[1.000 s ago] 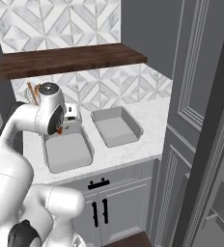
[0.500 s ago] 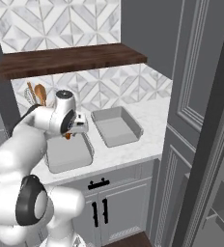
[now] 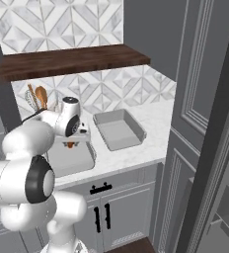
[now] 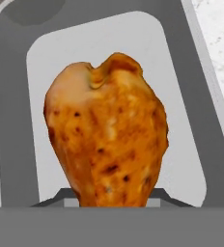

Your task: Place one lemon and one chicken drumstick in each tupperware on the nearby counter, to pack two identical lunches.

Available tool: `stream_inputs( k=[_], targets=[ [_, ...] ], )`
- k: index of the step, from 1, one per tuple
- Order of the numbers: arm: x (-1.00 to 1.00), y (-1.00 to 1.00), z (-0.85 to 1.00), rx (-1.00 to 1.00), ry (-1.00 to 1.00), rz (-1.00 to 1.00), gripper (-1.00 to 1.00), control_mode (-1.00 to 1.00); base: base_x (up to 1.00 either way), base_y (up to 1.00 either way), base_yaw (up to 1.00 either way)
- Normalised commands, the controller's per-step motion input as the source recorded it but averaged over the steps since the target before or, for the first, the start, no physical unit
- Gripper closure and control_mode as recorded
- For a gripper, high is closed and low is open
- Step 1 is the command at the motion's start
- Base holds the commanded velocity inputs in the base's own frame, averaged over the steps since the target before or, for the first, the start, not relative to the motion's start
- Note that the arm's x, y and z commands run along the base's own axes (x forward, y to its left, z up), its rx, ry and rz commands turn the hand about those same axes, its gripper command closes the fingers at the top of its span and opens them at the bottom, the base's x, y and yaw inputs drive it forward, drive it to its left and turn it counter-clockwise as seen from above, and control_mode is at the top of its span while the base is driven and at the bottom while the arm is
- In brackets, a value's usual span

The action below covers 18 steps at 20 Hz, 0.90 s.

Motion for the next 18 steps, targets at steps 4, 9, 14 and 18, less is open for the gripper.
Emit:
stream_inputs(
  k=[4,9,14,18],
  targets=[
    [0.28,0.07,-0.28,0.0,0.0,0.0,1.0,-1.0,0.0,0.0,0.0],
    [0.35,0.32,-0.15,0.0,0.0,0.0,1.0,-1.0,0.0,0.0,0.0],
    [0.2,0.2,-0.21,0.0,0.0,0.0,-1.0,-1.0,0.0,0.0,0.0],
    [0.11,0.01,-0.04,0.0,0.0,0.0,-1.0,-1.0,0.0,0.0,0.0]
  ],
)
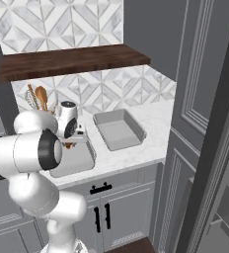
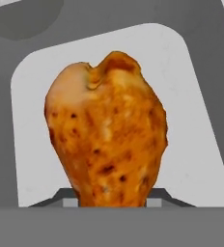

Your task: Place one lemon and one chicken drumstick in each tupperware on the nearby counter, to pack two identical lunches.

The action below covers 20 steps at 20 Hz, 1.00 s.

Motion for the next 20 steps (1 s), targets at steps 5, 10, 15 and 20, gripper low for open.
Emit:
stream_inputs(
  k=[5,10,15,20],
  targets=[
    [0.0,0.0,0.0,0.0,0.0,0.0,-1.0,-1.0,0.0,0.0,0.0],
    [-0.02,0.0,0.22,0.0,0.0,0.0,-1.0,-1.0,0.0,0.0,0.0],
    [-0.43,-0.49,0.51,0.03,-0.01,-0.03,-1.0,-1.0,0.0,0.0,0.0],
    [-0.96,-0.45,0.6,0.03,-0.15,-0.09,-1.0,-1.0,0.0,0.0,0.0]
  ],
)
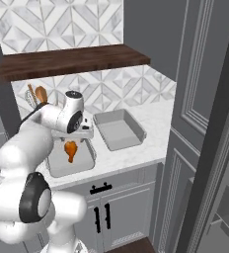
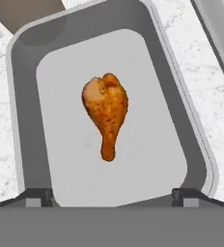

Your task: Place one lemon and one chicken drumstick in each tupperware on the nearby counter, to pack two identical lunches.

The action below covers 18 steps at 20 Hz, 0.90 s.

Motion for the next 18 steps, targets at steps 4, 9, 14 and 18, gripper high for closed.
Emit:
stream_inputs(
  k=[4,9,14,18],
  targets=[
    [-0.98,-0.19,0.73,0.0,-0.18,-0.11,-1.0,-1.0,0.0,0.0,0.0],
    [-1.0,-0.34,0.64,0.0,-0.14,-0.24,-1.0,-1.0,0.0,0.0,0.0],
    [-1.0,-0.23,0.57,0.0,0.0,-0.23,-1.0,-1.0,0.0,0.0,0.0],
    [-1.0,-0.37,0.24,-0.02,-0.02,-0.12,-1.0,-1.0,0.0,0.0,0.0]
  ],
)
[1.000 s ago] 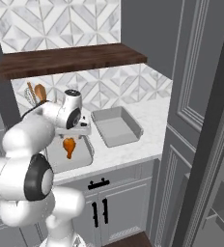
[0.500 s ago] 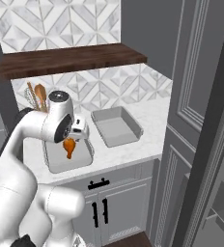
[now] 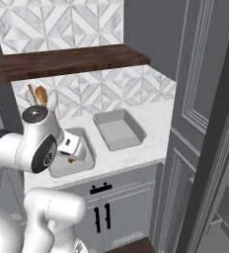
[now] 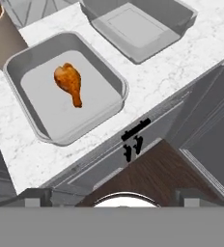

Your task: Place one lemon and one chicken drumstick in each tupperware on the nearby counter, to pack two identical lunches.

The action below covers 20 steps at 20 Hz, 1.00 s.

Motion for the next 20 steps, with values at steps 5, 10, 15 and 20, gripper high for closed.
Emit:
stream_inputs(
  k=[5,10,15,20],
  targets=[
    [-0.9,-0.02,0.25,-0.05,0.0,-0.04,-1.0,-1.0,0.0,0.0,0.0],
    [-0.56,0.14,-0.02,-0.06,-0.09,0.0,-1.0,-1.0,0.0,0.0,0.0],
    [-0.19,0.0,-0.25,0.0,-0.1,0.0,-1.0,-1.0,0.0,0.0,0.0],
    [0.0,0.0,-0.02,0.0,0.0,0.01,-1.0,-1.0,0.0,0.0,0.0]
  ],
)
